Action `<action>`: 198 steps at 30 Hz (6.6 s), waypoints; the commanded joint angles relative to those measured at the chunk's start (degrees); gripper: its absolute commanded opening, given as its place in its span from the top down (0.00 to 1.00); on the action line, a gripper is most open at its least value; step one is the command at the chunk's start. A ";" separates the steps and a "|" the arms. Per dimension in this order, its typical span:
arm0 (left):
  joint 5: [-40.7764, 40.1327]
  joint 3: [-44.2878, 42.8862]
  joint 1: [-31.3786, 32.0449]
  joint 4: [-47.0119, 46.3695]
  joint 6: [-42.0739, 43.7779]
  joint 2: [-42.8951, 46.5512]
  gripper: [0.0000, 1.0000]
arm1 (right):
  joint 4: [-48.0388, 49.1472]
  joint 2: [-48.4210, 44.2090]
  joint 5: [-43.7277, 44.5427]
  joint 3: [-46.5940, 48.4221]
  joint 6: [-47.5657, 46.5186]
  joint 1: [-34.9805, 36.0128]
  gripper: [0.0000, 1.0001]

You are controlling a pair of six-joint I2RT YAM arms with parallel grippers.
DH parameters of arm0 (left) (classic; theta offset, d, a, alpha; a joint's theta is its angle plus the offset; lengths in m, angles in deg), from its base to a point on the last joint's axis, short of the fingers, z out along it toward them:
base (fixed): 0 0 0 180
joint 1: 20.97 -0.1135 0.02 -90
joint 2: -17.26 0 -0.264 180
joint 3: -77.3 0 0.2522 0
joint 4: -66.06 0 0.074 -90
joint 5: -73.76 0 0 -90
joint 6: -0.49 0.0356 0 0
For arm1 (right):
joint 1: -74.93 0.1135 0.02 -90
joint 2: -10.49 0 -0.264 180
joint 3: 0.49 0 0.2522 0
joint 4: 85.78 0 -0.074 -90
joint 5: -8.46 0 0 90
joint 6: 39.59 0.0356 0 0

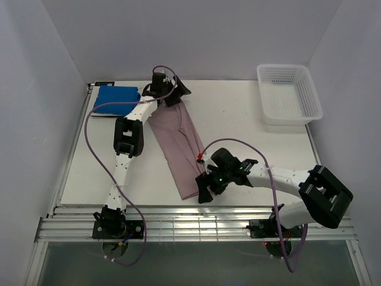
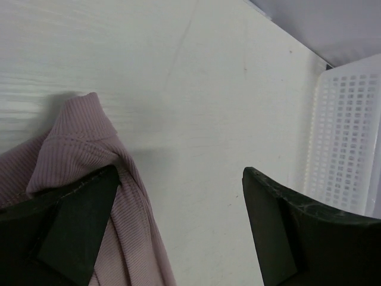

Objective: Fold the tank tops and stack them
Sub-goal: Fold the tank top

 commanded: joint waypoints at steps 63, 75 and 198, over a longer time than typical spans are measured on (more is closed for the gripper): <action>-3.16 99.59 23.32 4.25 -19.95 88.84 0.02 | -1.09 -4.96 -4.37 -3.06 4.04 -11.97 0.00; -3.96 102.25 28.50 5.57 -20.50 79.98 0.29 | 4.90 0.31 -1.56 -5.09 8.70 -12.06 0.21; -5.81 82.91 6.89 0.39 -8.81 64.69 0.02 | -0.74 20.09 -4.89 28.58 -1.50 -25.67 0.10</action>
